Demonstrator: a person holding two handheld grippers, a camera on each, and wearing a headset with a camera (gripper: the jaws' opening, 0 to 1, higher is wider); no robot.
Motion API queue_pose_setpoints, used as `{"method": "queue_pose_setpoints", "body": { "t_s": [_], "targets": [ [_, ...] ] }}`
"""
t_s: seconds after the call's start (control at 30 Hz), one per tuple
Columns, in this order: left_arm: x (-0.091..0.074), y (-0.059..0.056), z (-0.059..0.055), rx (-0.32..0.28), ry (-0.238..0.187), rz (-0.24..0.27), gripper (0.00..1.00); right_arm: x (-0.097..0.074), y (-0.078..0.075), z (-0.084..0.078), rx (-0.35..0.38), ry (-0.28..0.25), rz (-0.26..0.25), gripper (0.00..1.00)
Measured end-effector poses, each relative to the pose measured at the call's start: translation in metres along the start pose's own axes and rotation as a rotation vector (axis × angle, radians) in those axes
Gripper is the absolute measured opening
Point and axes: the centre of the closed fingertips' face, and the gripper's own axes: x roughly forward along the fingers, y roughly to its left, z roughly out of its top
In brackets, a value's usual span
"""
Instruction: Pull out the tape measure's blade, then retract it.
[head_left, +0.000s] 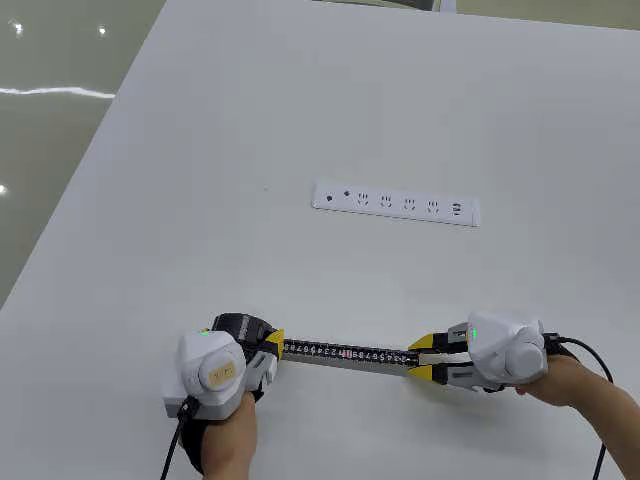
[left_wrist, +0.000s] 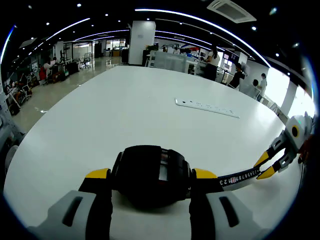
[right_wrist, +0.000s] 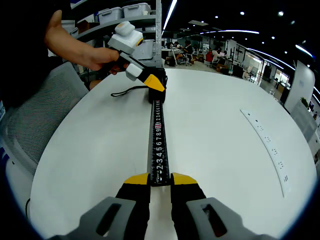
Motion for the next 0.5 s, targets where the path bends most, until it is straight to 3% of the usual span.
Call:
{"method": "queue_pose_setpoints", "body": {
  "t_s": [0.5],
  "targets": [
    [0.0000,0.0001,-0.0005,0.002,0.000,-0.004,0.59,0.0078,-0.0008,0.0082,-0.008,-0.012,0.005,0.14]
  ]
}}
